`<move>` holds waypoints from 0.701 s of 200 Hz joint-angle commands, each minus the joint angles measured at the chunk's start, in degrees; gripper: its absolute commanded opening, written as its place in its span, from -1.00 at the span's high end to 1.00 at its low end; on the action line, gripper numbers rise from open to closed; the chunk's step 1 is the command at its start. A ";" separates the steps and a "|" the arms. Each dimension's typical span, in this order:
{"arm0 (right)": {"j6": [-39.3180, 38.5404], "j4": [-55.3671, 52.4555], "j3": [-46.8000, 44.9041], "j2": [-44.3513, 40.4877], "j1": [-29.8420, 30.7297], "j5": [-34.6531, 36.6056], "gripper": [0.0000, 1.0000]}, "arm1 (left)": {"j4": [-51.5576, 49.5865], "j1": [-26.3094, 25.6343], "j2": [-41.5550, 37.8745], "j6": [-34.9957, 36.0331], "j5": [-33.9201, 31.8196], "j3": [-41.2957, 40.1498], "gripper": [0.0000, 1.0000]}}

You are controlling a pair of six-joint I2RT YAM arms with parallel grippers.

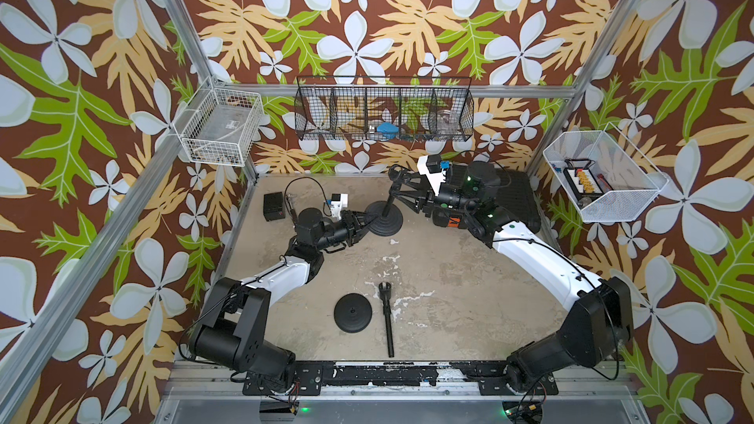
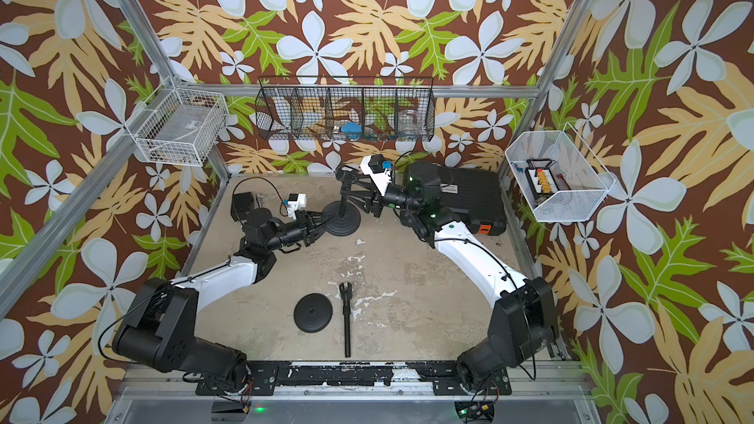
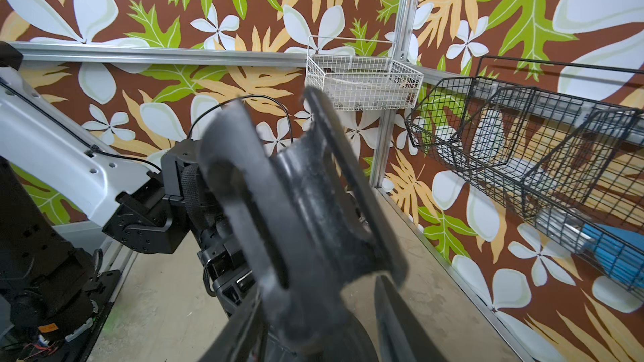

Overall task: Assemble a microphone stand
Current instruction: Screw the microphone stand pole into the microphone stand base.

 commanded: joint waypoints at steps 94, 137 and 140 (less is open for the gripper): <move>2.66 7.37 -7.28 -2.76 5.13 15.57 1.00 | 6.96 0.98 0.20 0.27 0.49 0.61 1.00; 5.02 8.16 -12.12 -7.19 16.86 60.56 1.00 | 8.39 3.41 -0.24 -0.47 -0.61 -0.47 1.00; 5.44 8.14 -12.16 -7.16 17.78 63.85 1.00 | 8.39 3.41 -0.20 -0.46 -0.63 -0.45 1.00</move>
